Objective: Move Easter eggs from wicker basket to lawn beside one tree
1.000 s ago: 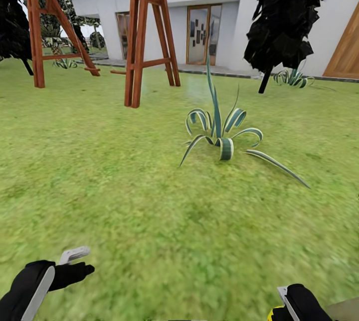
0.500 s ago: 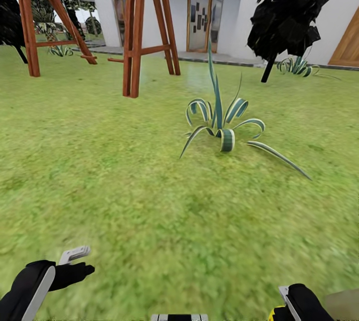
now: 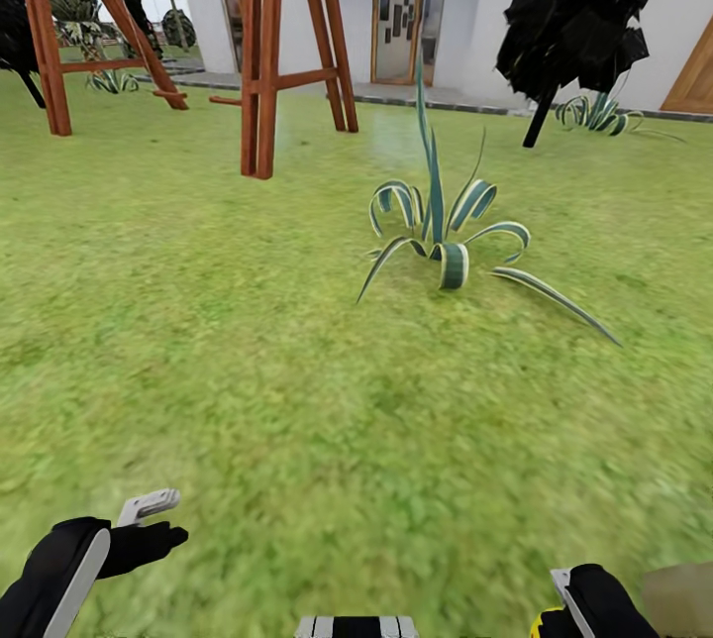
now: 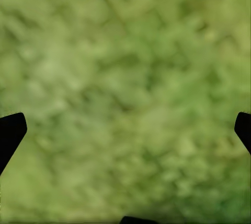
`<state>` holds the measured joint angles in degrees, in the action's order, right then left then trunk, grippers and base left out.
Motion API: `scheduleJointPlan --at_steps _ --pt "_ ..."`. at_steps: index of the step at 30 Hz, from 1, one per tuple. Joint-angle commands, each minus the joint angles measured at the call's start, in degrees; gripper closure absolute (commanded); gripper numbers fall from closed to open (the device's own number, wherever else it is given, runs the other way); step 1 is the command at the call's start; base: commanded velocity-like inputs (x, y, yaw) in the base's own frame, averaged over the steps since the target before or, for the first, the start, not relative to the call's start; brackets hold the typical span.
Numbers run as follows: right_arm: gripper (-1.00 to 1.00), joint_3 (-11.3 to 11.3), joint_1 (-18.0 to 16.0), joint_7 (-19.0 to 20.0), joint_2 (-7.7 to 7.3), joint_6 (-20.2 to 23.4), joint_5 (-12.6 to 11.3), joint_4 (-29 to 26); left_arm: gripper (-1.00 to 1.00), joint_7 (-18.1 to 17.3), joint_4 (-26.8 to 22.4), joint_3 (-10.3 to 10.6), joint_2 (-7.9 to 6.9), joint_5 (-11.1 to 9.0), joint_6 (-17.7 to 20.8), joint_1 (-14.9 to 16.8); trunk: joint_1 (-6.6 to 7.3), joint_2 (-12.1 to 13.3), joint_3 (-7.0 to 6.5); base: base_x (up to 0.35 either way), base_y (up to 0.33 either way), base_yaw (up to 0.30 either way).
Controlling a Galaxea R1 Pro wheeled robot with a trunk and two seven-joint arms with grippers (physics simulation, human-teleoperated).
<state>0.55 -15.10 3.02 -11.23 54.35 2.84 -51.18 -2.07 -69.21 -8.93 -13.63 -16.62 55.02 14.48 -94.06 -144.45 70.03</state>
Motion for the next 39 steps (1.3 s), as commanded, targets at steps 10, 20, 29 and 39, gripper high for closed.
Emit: scheduleJointPlan --at_steps 10,20,29,39 --pt "1.0 0.13 -0.02 0.26 -0.03 0.26 0.32 -0.06 -1.0 -0.13 -0.04 0.15 0.09 0.01 0.26 0.02 -0.22 -0.14 2.05 0.0 0.0 0.0" --pt "-1.0 0.09 -0.02 0.23 -0.07 0.23 0.41 -0.06 -1.0 -0.04 0.04 0.31 0.18 0.02 0.2 0.02 -0.22 -0.14 2.05 0.0 0.0 0.0" --pt "-1.0 0.04 -0.02 0.26 0.01 0.15 0.32 0.0 -1.0 -0.04 0.11 0.29 0.18 0.01 0.18 0.02 -0.22 -0.14 2.05 0.0 0.0 0.0" --pt "-1.0 0.06 -0.02 0.28 0.01 0.15 0.32 0.02 -1.0 -0.04 0.12 0.29 0.18 0.01 0.18 0.02 -0.17 -0.12 1.6 0.0 0.0 0.0"
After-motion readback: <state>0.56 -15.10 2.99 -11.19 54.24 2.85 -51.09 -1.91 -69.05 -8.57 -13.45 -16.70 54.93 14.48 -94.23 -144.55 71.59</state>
